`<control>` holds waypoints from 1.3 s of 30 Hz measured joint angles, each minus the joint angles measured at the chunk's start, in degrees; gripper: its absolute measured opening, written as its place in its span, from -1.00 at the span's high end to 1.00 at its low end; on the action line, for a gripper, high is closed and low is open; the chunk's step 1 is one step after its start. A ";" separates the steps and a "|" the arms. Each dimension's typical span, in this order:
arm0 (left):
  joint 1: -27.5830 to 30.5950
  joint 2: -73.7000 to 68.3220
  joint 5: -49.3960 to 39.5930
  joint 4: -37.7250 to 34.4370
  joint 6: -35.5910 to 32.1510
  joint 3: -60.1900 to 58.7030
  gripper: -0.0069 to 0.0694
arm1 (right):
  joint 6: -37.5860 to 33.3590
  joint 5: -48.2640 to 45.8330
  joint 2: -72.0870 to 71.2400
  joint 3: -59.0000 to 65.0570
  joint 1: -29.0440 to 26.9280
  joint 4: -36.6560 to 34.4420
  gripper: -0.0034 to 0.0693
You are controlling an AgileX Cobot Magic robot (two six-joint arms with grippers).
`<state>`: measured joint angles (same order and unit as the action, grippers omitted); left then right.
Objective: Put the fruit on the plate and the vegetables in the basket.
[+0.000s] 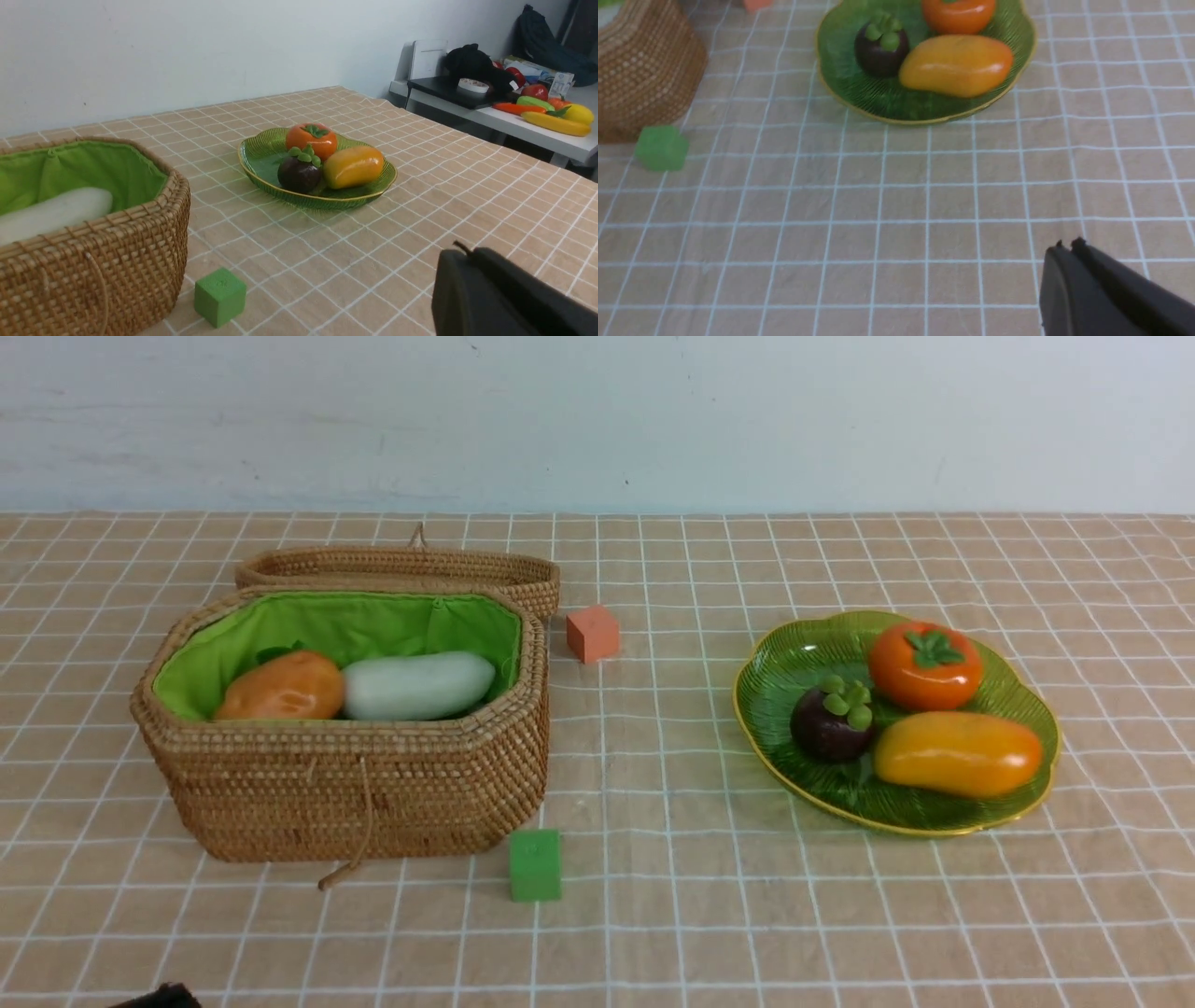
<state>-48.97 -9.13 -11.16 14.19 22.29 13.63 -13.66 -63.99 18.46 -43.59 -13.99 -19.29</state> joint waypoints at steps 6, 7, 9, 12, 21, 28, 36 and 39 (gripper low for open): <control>0.00 -0.40 -1.42 0.06 0.04 -1.21 0.85 | 2.83 12.12 -6.12 8.63 5.61 1.80 0.90; 0.00 -0.40 -1.77 0.06 0.04 -1.21 0.85 | 3.11 14.84 -5.86 10.23 7.00 1.86 0.90; 0.00 -0.40 -2.24 0.11 0.04 -1.21 0.85 | 3.22 18.84 -5.51 12.88 9.04 2.44 0.88; 0.00 -0.40 -2.73 0.17 0.04 -1.21 0.85 | 3.22 22.08 -5.21 16.49 11.52 4.57 0.86; 0.00 -0.40 -3.04 0.16 0.04 -1.21 0.85 | 3.34 28.45 -5.01 23.80 12.47 7.65 0.90; 0.00 -0.40 -3.04 0.17 0.04 -1.21 0.85 | 2.82 43.34 -14.12 38.59 13.02 8.33 0.95; 0.00 -0.80 -3.20 0.17 0.04 -1.21 0.85 | 5.74 42.10 -19.03 44.61 13.33 9.80 0.95; 0.00 -1.08 -3.41 0.17 0.04 -1.21 0.85 | 5.85 42.10 -19.10 44.61 13.33 9.80 0.95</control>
<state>-48.97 -10.21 -14.57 14.36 22.33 12.43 -7.82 -21.88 -0.64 1.02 -0.66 -9.49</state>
